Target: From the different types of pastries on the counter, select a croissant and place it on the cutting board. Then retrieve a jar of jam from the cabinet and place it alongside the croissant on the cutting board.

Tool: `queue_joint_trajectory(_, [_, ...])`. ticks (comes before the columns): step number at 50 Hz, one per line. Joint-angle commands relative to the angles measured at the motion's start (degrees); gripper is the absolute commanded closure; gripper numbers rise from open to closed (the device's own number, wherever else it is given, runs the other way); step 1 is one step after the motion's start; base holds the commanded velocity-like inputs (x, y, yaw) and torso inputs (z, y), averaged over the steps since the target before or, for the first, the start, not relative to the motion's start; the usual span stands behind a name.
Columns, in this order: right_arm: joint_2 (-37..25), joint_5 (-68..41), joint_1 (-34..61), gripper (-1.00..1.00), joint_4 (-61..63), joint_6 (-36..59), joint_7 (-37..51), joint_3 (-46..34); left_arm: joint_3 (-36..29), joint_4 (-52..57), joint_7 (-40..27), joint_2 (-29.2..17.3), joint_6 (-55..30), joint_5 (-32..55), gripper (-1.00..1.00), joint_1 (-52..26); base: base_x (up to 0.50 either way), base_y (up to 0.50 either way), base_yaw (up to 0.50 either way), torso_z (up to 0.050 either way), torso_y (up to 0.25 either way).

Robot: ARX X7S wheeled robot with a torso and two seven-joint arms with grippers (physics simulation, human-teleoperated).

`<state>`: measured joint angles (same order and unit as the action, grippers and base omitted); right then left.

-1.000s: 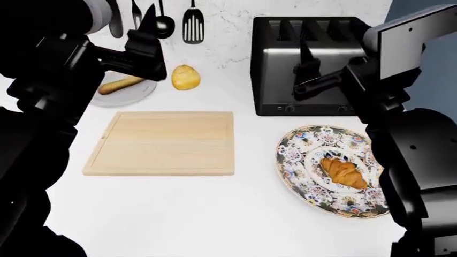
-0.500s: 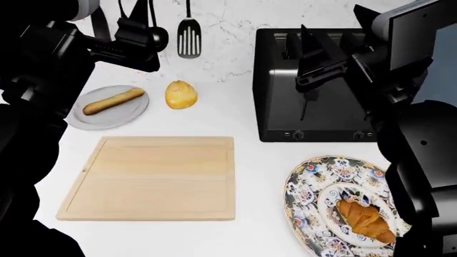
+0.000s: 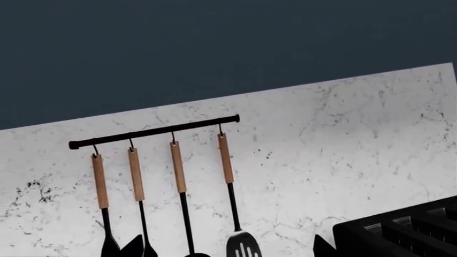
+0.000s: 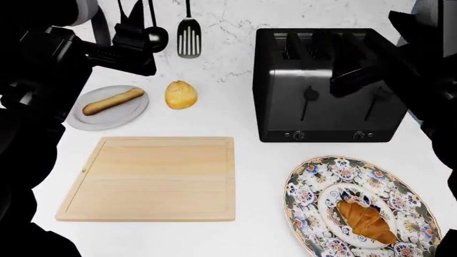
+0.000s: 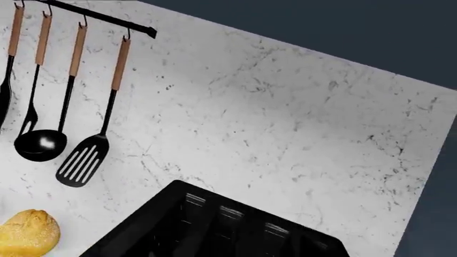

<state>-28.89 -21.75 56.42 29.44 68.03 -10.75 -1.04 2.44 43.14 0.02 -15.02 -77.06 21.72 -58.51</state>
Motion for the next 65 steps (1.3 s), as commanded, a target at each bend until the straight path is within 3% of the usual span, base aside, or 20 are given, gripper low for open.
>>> queue_joint_trajectory(1, [-9.1, -13.6, 4.6, -1.0, 4.5, 21.9, 0.7, 6.2, 0.2, 0.3, -0.6, 0.1, -0.5, 0.4, -1.0, -0.2, 0.0, 0.0, 0.0, 0.0, 0.0])
queue_joint_trajectory(5, [-17.4, -39.3, 6.8, -1.0, 0.1, 21.9, 16.0, 7.6, 0.2, 0.0, -0.9, 0.2, 0.0, 0.2, -1.0, -0.1, 0.0, 0.0, 0.0, 0.0, 0.0])
queue_joint_trajectory(8, [-23.1, -57.3, 11.5, -1.0, -6.4, 21.8, 28.5, 3.4, 0.1, 0.0, -1.2, 0.3, -0.1, 0.3, -1.0, -0.3, 0.0, 0.0, 0.0, 0.0, 0.0])
queue_joint_trajectory(13, [-28.7, -72.1, 16.3, -1.0, -12.2, 21.3, 36.9, -6.2, -0.1, -0.1, -1.6, 0.7, -0.3, 0.3, -1.0, -0.7, 0.0, 0.0, 0.0, 0.0, 0.0])
queue_joint_trajectory(25, [-36.1, -67.2, 8.7, -1.0, -5.0, 19.4, 24.2, -13.5, 0.4, -0.4, -1.9, 0.6, 0.5, 0.6, -1.0, -0.4, 0.0, 0.0, 0.0, 0.0, 0.0])
queue_joint_trajectory(39, [-41.1, -69.1, -0.6, -1.0, 0.8, 15.4, 20.7, -14.6, 0.1, -0.5, -2.2, 0.6, 1.2, 1.0, -1.0, 0.0, 0.0, 0.0, 0.0, 0.0, 0.0])
queue_joint_trajectory(54, [-45.6, -71.5, -7.9, -1.0, 5.3, 8.4, 14.1, -9.9, 0.0, -0.7, -2.6, 0.2, 1.6, 1.3, -1.0, 0.5, 0.0, 0.0, 0.0, 0.0, 0.0])
queue_joint_trajectory(65, [-45.0, -71.0, -10.9, -1.0, 6.2, 7.6, 15.3, -11.3, 0.2, -0.6, -2.8, -0.1, 1.4, 1.7, -1.0, 0.4, 0.0, 0.0, 0.0, 0.0, 0.0])
